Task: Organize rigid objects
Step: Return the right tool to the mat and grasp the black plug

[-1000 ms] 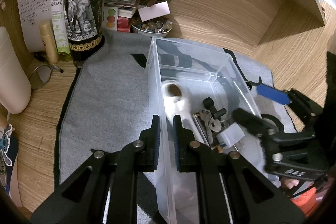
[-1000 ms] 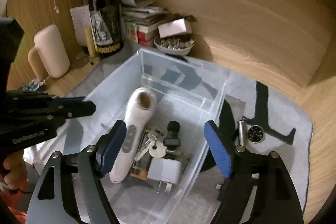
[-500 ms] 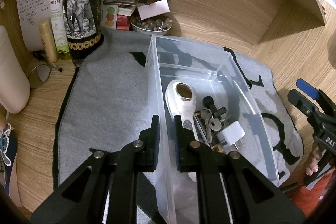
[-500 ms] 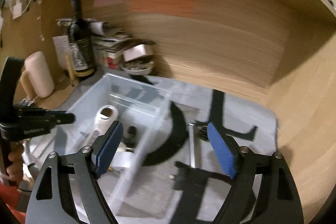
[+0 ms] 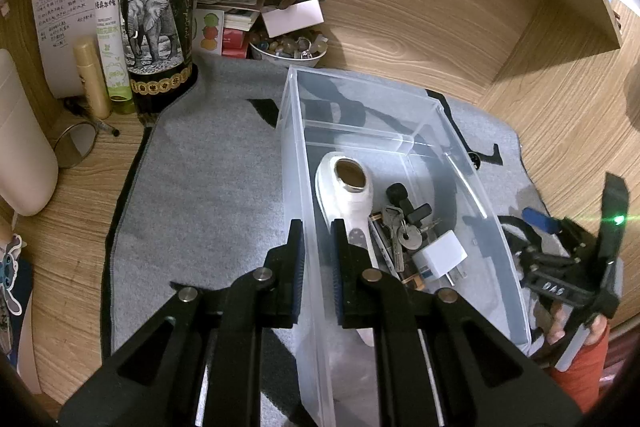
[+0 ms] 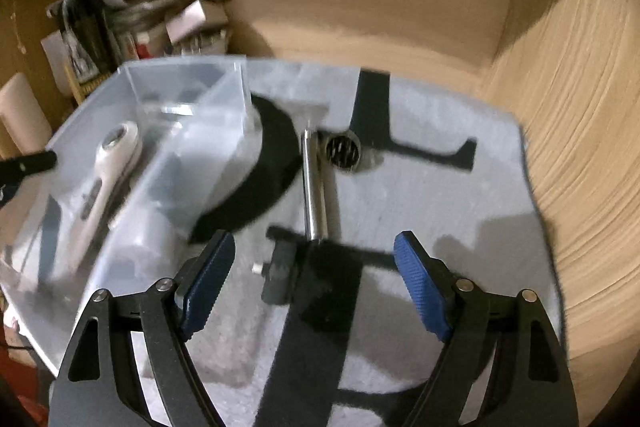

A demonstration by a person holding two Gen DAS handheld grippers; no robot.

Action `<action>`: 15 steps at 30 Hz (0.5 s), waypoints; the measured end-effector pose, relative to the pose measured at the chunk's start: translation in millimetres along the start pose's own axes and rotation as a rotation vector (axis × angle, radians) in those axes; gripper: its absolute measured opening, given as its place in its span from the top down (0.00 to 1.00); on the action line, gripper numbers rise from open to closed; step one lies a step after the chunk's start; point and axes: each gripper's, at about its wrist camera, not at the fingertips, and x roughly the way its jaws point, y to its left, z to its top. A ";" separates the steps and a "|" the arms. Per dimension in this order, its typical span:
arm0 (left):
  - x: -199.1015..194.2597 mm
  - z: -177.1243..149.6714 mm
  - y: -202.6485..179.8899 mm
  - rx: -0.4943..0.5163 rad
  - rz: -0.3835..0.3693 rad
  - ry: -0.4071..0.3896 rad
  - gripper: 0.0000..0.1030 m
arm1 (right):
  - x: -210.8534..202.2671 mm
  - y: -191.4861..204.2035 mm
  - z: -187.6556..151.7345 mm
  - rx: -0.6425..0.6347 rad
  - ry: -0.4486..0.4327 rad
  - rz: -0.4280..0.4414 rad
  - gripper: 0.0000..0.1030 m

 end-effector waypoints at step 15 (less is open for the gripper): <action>-0.8 -1.8 0.6 0.002 0.007 -0.002 0.90 | 21.0 15.4 -15.4 -0.056 0.056 0.051 0.68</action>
